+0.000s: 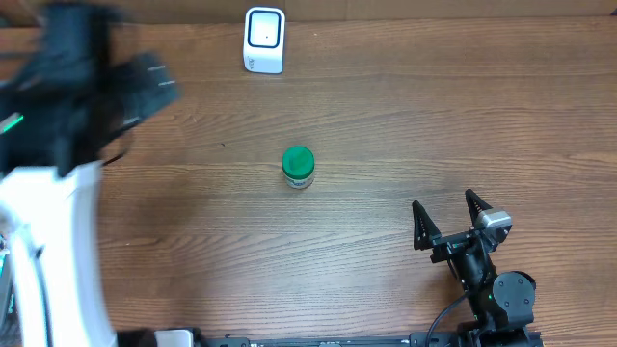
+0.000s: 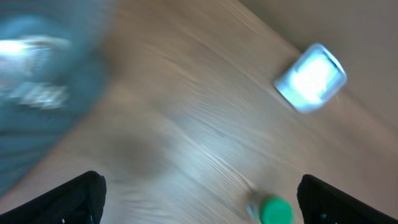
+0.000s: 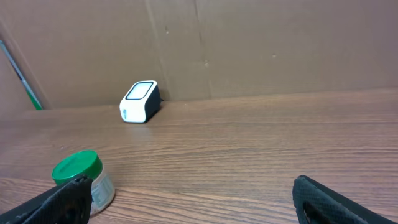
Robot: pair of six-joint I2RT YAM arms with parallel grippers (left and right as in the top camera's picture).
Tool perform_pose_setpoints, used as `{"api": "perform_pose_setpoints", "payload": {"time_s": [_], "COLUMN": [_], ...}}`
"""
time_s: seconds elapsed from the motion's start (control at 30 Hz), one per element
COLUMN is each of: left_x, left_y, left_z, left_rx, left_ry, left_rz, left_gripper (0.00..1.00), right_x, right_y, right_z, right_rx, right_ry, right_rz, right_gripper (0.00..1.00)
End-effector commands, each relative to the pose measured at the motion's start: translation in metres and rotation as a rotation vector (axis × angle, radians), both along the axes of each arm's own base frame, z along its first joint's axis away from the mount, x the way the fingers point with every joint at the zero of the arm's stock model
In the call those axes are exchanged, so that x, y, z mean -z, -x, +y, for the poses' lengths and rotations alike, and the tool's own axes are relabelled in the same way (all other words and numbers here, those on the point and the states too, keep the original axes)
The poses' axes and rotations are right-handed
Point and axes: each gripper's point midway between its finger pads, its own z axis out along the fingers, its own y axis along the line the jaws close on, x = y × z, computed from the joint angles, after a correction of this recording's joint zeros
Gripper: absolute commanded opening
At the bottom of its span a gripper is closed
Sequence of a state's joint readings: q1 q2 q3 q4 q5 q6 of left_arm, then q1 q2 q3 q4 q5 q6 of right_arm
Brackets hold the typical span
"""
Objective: Scan the item barcode
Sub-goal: 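Return the left gripper to the basket and grasp the snack bag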
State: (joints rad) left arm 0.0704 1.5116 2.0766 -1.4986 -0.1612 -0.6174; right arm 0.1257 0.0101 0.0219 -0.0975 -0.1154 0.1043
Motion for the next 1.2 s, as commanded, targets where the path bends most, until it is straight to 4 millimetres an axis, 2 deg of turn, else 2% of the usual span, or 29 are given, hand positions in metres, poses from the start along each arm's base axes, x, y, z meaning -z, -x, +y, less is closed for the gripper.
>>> {"api": "perform_pose_setpoints", "payload": {"time_s": [0.0,0.07,0.17,0.27,0.33,0.37,0.6,0.8,0.93,1.17], "left_x": [-0.016,-0.019,-0.014,0.001,0.014,0.031,0.111,0.174,0.206,0.251], "left_y": [0.050,0.076,0.103,0.116,0.117,0.113,0.096,0.094,0.105,0.098], "left_z": [0.081,0.116,0.156,0.187,0.204,0.217,0.257,0.287,0.310,0.335], "left_rx": [-0.250,-0.376,-0.521,-0.609,-0.644,-0.661,-0.679,-0.652,-0.636,-0.571], "left_ry": [-0.074,-0.087,-0.085,-0.076,-0.051,-0.018,0.107,0.068,-0.033,-0.040], "left_rz": [-0.010,-0.005,0.015,0.041,0.048,0.058,0.145,0.256,0.378,0.435], "left_gripper": [1.00,1.00,1.00,1.00,1.00,1.00,1.00,1.00,1.00,1.00], "right_x": [-0.001,-0.001,-0.001,-0.001,-0.001,-0.001,-0.001,-0.001,-0.001,-0.001], "right_y": [0.000,0.000,0.000,0.000,0.000,0.000,0.000,0.000,0.000,0.000], "right_z": [-0.002,-0.002,-0.002,-0.002,-0.002,-0.002,-0.002,-0.002,-0.002,-0.002], "right_rx": [0.010,0.010,0.010,0.010,0.010,0.010,0.010,0.010,0.010,0.010], "right_ry": [0.001,0.001,0.000,0.000,0.001,0.001,0.001,0.000,0.001,0.001], "right_rz": [-0.008,-0.008,-0.008,-0.008,-0.008,-0.008,-0.008,-0.008,-0.008,-0.008], "right_gripper": [1.00,1.00,1.00,1.00,1.00,1.00,1.00,1.00,1.00,1.00]}}
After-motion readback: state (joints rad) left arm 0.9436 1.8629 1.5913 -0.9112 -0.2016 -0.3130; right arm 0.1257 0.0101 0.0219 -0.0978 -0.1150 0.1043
